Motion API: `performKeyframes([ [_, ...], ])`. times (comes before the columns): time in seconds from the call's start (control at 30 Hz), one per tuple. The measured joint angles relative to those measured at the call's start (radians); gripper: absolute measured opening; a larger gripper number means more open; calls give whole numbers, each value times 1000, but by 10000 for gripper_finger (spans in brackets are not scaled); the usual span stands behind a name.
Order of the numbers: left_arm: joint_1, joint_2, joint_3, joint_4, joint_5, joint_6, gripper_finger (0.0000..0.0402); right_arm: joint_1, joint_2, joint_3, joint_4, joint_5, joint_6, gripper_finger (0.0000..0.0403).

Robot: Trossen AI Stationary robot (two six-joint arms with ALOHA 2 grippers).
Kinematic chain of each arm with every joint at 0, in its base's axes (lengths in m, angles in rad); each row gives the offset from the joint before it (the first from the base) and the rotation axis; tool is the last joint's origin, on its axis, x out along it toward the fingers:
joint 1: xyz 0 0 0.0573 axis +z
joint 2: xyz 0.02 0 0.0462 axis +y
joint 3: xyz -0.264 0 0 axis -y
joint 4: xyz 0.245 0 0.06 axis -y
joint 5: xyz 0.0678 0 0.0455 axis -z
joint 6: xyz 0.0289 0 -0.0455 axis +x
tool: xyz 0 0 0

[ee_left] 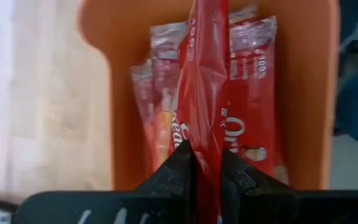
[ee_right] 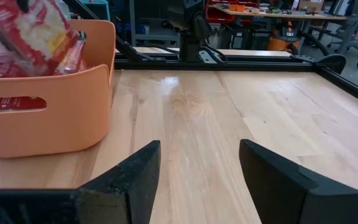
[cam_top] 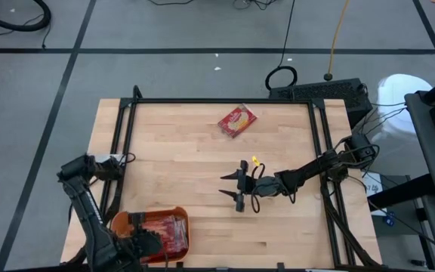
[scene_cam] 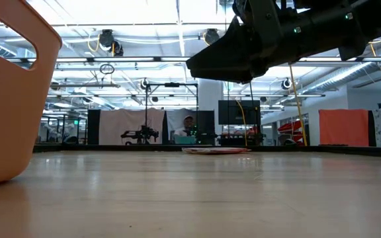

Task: Sort popcorn bags into baskets
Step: Put the popcorn bag into the orange bin

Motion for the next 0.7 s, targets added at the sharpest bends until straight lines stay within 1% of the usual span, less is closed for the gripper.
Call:
performKeyframes([
  [0.13,-1,0,0,76,37,-1,48,0,0,0,0,-3,16,210],
  [0.23,-6,-1,0,119,62,-23,67,2,0,0,0,-3,18,210],
  [0.43,-13,-1,0,145,90,-100,133,6,0,0,1,-3,18,210],
  [0.57,-19,-1,0,205,90,-112,177,6,0,0,1,-3,19,210],
  [0.7,-20,-1,0,222,89,-91,206,7,0,0,1,-3,18,210],
])
